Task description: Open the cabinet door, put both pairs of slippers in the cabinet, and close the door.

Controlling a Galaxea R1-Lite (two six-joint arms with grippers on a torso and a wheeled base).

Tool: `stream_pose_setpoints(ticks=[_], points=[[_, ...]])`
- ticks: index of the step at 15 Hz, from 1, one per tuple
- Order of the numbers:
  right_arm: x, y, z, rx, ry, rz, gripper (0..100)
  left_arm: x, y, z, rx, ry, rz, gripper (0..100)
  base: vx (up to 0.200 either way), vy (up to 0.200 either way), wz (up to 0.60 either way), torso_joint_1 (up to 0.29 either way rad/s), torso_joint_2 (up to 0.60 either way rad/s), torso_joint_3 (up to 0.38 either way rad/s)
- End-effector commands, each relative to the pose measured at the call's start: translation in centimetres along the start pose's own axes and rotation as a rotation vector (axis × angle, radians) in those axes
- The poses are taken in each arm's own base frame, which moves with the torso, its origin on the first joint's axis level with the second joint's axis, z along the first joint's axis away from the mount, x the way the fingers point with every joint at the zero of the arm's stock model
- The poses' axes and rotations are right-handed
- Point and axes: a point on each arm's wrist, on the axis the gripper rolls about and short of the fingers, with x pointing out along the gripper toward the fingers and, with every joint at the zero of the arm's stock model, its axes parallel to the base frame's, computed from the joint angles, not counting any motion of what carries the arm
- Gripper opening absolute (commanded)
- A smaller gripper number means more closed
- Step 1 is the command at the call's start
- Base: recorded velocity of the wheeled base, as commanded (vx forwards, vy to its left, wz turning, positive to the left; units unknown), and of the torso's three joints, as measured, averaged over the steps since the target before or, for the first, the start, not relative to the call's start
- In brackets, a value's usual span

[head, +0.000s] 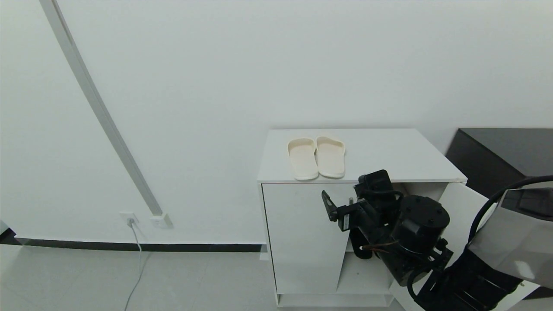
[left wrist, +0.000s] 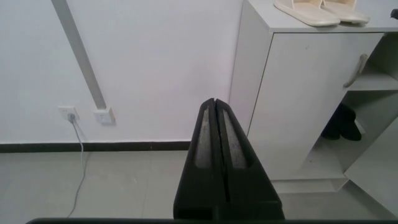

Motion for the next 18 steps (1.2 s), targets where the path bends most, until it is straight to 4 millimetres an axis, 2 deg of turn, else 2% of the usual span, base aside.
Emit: stream_pose_setpoints(ticks=[1,2,7,10,18], points=[[0.6,0.2,1.6,0.011,0.008,0.003,100,0.0,0.0,0.0,0.000,0.000,0.000,0,0.000,0.000,0.00,0.000,0.00,0.000],[0.8,0.2,2.0,0.019,0.028,0.005,100,0.0,0.0,0.0,0.000,0.000,0.000,0,0.000,0.000,0.00,0.000,0.00,0.000],[2.7,0.8,8.1,0.119,0.170,-0.072,100,0.0,0.0,0.0,0.003,0.002,0.000,0,0.000,0.000,0.00,0.000,0.00,0.000],[2.7,1.4,10.2,0.174,0.225,-0.070,100,0.0,0.0,0.0,0.003,0.000,0.000,0,0.000,0.000,0.00,0.000,0.00,0.000],[1.5,2.1,7.9,0.158,0.313,-0.073,100,0.0,0.0,0.0,0.000,0.002,-0.001,0,0.000,0.000,0.00,0.000,0.00,0.000]])
